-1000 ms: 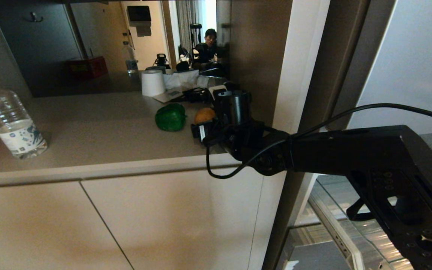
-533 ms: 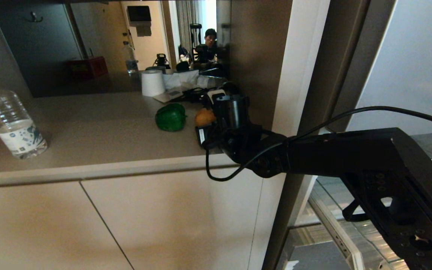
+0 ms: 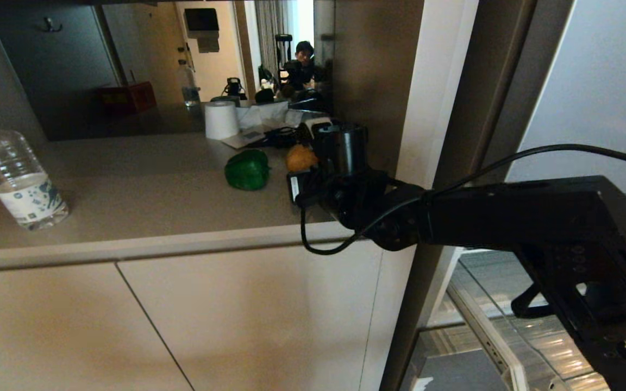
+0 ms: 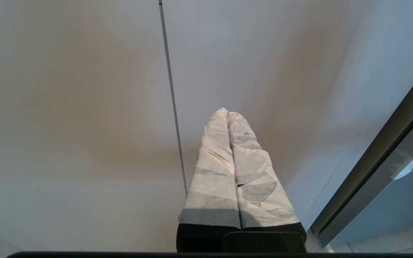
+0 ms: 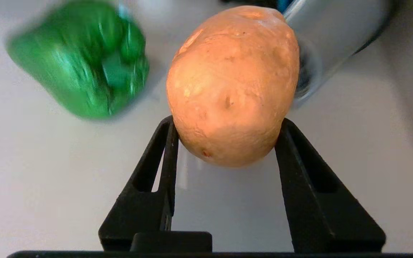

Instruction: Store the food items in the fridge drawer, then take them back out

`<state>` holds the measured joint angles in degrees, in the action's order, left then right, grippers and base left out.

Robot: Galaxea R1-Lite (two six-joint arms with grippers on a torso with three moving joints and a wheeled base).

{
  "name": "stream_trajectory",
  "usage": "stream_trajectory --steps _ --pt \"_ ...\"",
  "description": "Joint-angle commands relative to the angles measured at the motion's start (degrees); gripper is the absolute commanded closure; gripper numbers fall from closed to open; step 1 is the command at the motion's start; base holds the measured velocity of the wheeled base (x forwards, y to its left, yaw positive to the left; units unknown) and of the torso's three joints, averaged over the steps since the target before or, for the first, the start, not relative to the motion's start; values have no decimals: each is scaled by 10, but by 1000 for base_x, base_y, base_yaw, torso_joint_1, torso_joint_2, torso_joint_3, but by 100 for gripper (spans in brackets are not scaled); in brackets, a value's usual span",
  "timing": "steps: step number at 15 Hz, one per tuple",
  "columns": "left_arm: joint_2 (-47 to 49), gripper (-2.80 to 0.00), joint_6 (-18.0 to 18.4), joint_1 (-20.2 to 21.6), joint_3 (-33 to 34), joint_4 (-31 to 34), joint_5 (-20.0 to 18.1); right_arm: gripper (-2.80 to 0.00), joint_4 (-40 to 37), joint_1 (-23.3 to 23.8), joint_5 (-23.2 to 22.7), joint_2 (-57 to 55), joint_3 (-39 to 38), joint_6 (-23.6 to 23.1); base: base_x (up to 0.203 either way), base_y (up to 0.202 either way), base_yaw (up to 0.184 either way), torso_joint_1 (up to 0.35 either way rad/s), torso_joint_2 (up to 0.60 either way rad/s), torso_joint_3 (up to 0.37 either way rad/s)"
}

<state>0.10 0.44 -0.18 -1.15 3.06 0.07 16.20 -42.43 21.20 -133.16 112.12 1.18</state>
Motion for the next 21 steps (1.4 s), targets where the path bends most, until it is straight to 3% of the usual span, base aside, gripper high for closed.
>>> stream_trajectory --steps 1,5,10,15,17,19,21 --pt "0 0 0 0 0 0 0 0 -2 -10 13 49 -21 6 0 0 0 0 0 0" --pt "0 0 0 0 0 0 0 0 -4 -32 17 137 -151 18 0 0 0 0 0 0" --pt "0 0 0 0 0 0 0 0 -14 -82 14 338 -405 64 0 0 0 0 0 0" --pt "0 0 0 0 0 0 0 0 -74 -109 10 558 -661 116 0 0 0 0 0 0" --pt "0 0 0 0 0 0 0 0 -107 -113 11 611 -741 139 0 0 0 0 0 0" --pt "0 0 0 0 0 0 0 0 -168 -111 14 645 -797 193 0 0 0 0 0 0" --pt "0 0 0 0 0 0 0 0 -198 -71 15 658 -821 217 0 0 0 0 0 0"
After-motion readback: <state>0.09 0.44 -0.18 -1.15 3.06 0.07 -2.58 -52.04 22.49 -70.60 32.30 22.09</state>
